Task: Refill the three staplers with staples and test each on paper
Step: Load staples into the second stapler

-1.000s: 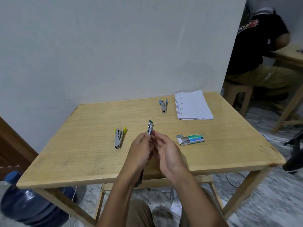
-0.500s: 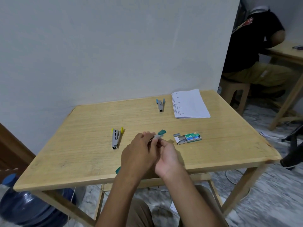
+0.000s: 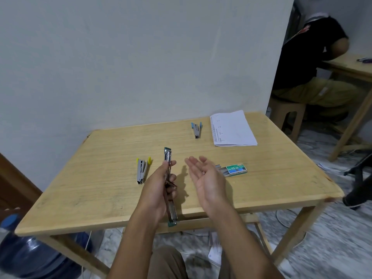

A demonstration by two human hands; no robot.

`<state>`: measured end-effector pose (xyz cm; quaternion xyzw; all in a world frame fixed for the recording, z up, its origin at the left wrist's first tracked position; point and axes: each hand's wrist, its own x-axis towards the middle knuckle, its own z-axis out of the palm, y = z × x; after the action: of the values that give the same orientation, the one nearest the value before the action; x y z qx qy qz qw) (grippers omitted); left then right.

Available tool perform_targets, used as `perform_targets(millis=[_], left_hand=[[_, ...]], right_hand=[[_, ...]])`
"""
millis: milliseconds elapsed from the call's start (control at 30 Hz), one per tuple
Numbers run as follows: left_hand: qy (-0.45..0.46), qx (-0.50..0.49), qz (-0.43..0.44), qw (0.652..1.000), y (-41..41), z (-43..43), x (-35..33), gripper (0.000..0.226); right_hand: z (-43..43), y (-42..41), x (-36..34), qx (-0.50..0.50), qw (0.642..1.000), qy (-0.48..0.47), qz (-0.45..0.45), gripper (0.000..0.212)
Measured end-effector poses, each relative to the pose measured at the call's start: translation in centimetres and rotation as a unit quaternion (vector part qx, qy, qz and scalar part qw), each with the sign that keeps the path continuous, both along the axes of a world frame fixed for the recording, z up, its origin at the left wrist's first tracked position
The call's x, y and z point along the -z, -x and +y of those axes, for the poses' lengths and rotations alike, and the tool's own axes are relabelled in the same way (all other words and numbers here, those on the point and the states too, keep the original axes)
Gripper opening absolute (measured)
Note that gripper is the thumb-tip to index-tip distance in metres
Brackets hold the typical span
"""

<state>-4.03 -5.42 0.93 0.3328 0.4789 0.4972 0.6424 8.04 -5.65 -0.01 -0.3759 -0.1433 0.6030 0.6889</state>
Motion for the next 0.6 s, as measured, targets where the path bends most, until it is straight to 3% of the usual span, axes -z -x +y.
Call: perform_targets(millis=[67,167,233,400,467,500,600], left_hand=[[0.032,0.021,-0.092,0.995,0.4,0.3,0.4,0.028],[0.061,0.036,-0.201,0.977,0.5,0.6,1.3,0.025],[0.074,0.038,-0.263,0.961,0.7,0.8,2.0,0.023],[0.068,0.041,-0.317,0.945,1.3,1.3,2.7,0.024],[0.065,0.043,-0.322,0.943,1.4,1.3,2.8,0.024],[0.065,0.043,-0.323,0.943,1.4,1.4,2.8,0.024],[0.066,0.047,-0.328,0.941,1.4,1.4,3.0,0.024]], right_hand=[[1.1,-1.2,-0.4,0.024,0.963,-0.030,-0.268,0.027],[3.2,-2.4,-0.6,-0.036,0.821,-0.052,-0.567,0.027],[4.4,-3.0,-0.3,-0.106,0.746,-0.038,-0.657,0.031],[5.8,-3.3,0.3,-0.207,0.639,-0.025,-0.740,0.032],[6.0,-3.6,0.4,-0.213,0.625,-0.043,-0.750,0.031],[6.0,-3.9,0.3,-0.207,0.635,-0.054,-0.742,0.030],[5.7,-5.7,-1.2,-0.130,0.701,-0.064,-0.699,0.027]])
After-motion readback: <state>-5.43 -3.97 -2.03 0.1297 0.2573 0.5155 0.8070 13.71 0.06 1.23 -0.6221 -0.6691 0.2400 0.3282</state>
